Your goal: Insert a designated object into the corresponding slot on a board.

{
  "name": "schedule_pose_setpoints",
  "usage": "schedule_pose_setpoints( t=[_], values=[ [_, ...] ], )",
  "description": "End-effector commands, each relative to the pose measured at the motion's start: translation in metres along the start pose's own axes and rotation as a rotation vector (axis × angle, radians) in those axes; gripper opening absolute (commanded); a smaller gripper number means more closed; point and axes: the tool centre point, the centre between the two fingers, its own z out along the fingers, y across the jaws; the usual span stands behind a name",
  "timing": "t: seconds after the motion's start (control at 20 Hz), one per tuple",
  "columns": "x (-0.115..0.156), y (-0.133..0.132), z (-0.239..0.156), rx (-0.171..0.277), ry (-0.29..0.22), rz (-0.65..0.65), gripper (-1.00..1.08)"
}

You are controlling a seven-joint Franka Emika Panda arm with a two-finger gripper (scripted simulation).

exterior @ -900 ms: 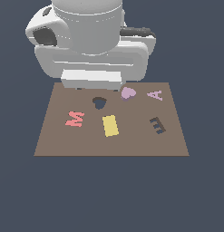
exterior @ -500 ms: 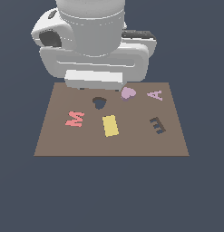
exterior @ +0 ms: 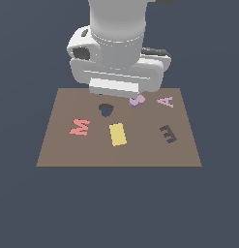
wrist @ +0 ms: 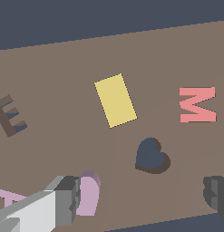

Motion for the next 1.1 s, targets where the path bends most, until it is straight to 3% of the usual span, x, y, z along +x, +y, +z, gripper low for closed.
schedule_pose_setpoints(
  t=[0.0,0.5,1.05],
  values=[
    [-0.013,-0.01,0.014,0.002,-0.004,0.038,1.0],
    [-0.051,-0.048,0.064,0.011,-0.017,0.173,1.0],
    [-0.062,-0.062,0.08,0.014,-0.022,0.214,1.0]
  ],
)
